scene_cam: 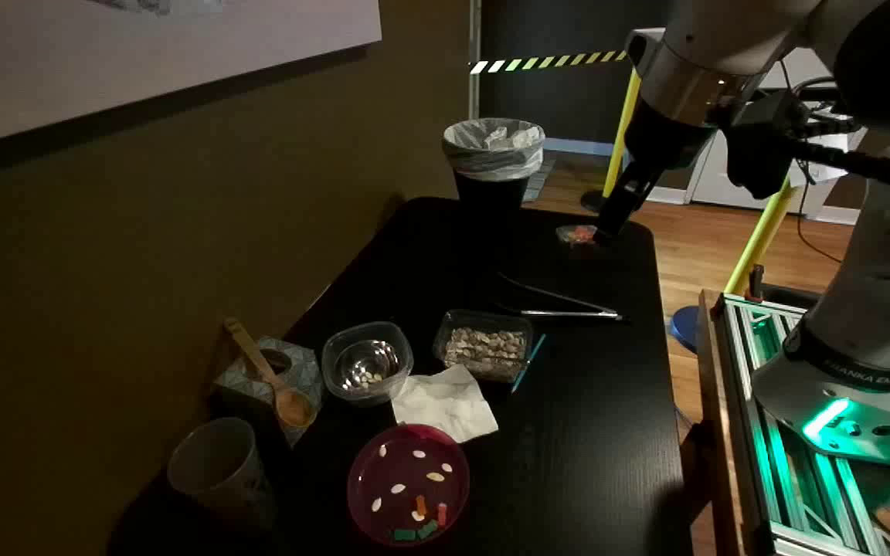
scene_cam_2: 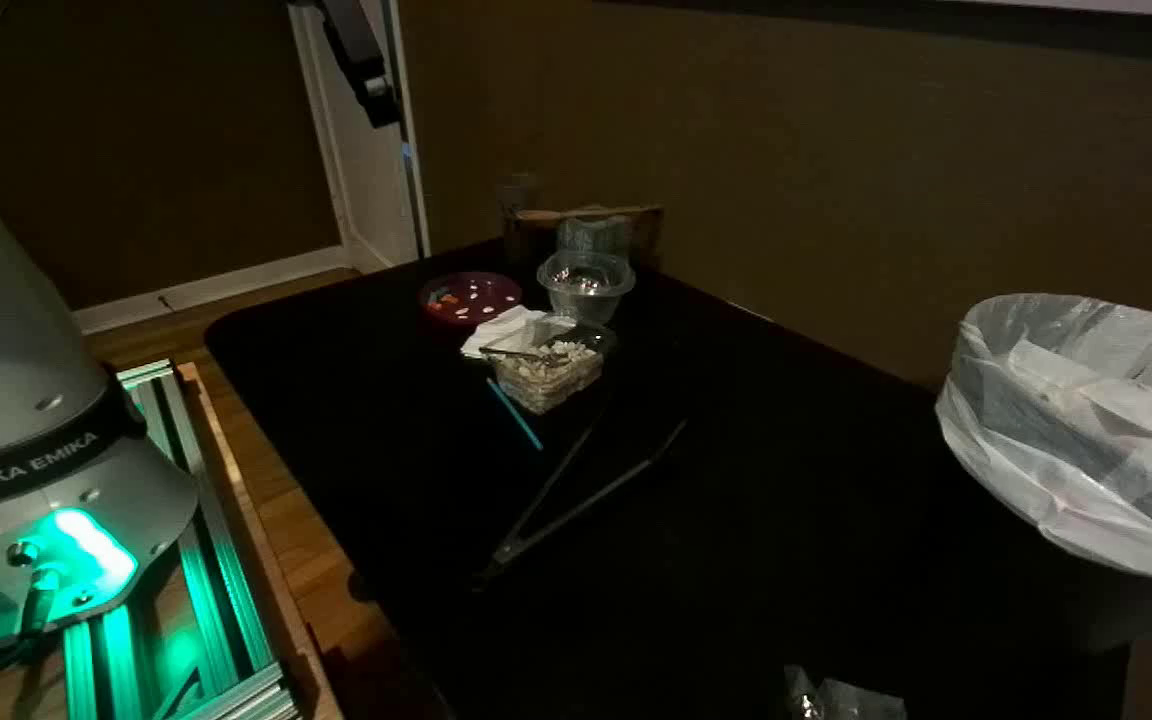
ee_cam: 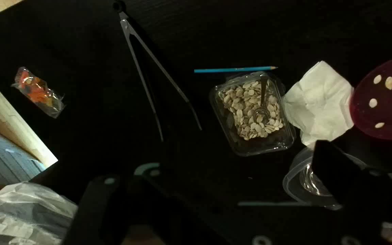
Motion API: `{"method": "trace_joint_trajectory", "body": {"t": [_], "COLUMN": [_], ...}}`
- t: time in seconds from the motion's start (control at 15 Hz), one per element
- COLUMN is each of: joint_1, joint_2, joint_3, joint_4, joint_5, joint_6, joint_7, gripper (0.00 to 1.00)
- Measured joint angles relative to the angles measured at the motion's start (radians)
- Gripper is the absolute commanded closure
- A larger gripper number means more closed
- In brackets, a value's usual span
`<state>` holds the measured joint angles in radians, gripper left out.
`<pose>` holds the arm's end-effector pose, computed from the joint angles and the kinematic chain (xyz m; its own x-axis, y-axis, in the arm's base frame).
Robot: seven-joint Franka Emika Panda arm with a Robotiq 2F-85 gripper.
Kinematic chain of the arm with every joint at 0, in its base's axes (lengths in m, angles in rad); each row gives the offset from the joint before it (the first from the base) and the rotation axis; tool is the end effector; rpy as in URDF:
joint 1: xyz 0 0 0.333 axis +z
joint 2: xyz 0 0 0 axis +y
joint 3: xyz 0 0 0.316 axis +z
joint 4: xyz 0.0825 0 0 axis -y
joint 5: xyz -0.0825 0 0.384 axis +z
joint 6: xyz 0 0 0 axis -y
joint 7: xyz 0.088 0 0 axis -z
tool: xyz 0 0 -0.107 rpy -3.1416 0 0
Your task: Move the lunchbox with the silver bowl in it to the right
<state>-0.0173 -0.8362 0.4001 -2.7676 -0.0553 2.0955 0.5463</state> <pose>0.3002 0.1099 0.4397 0.9420 -0.2017 0.2682 -0.2663 -0.9356 0.2317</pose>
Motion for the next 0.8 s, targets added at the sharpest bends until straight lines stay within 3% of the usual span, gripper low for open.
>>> {"method": "trace_joint_trajectory", "body": {"t": [0.4,0.8], "joint_1": [-0.001,-0.086], "joint_2": [0.006,0.107], "joint_3": [-0.001,0.071], "joint_4": [-0.024,0.004], "joint_5": [0.0,-0.01], "joint_6": [-0.003,0.062], "joint_7": [0.007,0.305], "gripper": [0.0,0.0]}}
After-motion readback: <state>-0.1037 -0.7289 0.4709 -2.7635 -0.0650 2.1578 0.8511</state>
